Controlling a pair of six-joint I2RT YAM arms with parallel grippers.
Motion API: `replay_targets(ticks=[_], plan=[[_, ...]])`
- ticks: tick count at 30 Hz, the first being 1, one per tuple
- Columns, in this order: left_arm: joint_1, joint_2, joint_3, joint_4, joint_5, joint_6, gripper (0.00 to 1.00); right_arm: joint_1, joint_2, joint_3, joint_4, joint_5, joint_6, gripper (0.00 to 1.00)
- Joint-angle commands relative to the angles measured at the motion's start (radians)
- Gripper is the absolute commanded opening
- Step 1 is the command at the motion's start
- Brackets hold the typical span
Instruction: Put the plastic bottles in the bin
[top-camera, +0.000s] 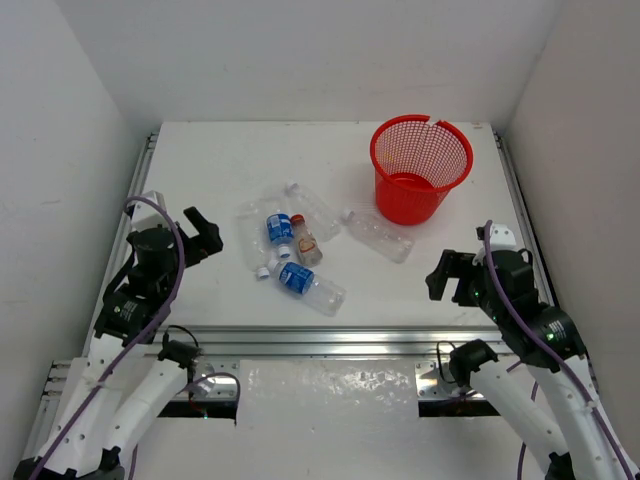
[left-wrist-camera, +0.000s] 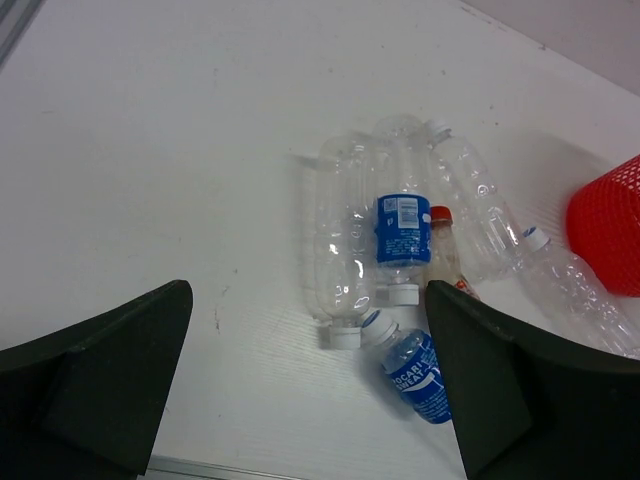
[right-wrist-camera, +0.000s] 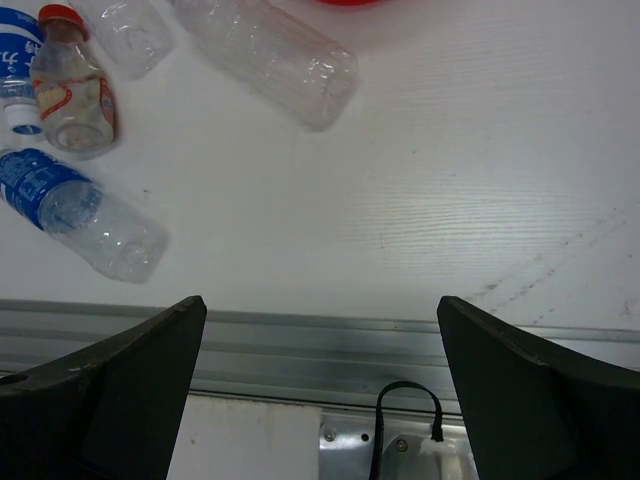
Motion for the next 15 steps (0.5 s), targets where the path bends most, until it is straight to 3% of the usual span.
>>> replay_targets(ticks=[1, 5, 12, 15], plan=[[0.009, 0.012, -0.007, 0.044, -0.007, -0.004, 1.0, -0.002, 0.013, 0.007, 0.01, 0.03, 0.034, 0.99], [0.009, 0.1, 0.013, 0.041, 0.026, -0.007, 1.0, -0.002, -0.019, -0.001, 0.055, -0.055, 0.04, 0.99], [0.009, 0.432, 0.09, 0.073, 0.098, -0.116, 1.0, -0.002, -0.029, -0.038, 0.141, -0.242, 0.029, 0.99], [0.009, 0.558, 0.078, 0.158, 0.13, -0.142, 1.0, -0.002, -0.035, -0.051, 0.187, -0.325, 0.036, 0.99]])
